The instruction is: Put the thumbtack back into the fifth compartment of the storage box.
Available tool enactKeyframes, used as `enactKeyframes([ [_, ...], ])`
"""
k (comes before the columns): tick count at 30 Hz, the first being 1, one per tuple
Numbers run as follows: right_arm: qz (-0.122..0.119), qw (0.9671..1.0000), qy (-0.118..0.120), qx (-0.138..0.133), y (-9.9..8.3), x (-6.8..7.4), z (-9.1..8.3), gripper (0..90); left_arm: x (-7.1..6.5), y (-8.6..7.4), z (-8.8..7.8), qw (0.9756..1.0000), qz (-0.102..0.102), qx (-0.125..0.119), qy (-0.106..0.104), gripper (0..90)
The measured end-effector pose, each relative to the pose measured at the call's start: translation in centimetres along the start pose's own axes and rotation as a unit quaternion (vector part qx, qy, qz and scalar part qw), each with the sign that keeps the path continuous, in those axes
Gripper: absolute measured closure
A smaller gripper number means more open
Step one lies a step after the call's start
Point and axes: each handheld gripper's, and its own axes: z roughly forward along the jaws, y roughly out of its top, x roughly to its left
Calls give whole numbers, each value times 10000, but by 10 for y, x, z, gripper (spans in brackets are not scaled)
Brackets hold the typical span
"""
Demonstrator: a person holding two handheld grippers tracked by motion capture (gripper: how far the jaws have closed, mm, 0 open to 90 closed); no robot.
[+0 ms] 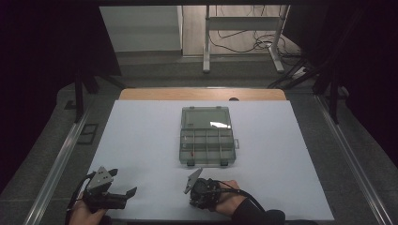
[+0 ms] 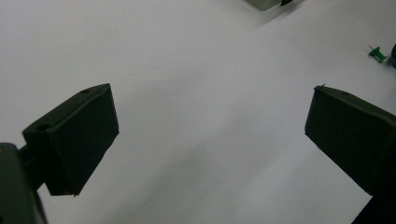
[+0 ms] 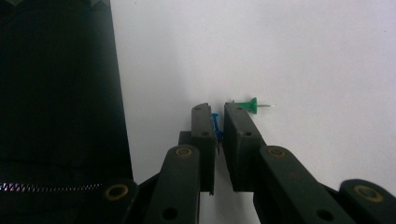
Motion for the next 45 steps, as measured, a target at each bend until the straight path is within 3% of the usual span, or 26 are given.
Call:
enactKeyframes([
  [11,319,9991,-102,-273,-2,-11,-12,830,0,0,0,10000,-25,5,-3,30],
  [27,537,9970,-245,-495,-3,-22,-25,832,1,0,0,10000,-23,9,1,30],
  [45,826,9919,-492,-826,6,-48,-42,833,1,0,0,10000,-45,8,-11,30],
])
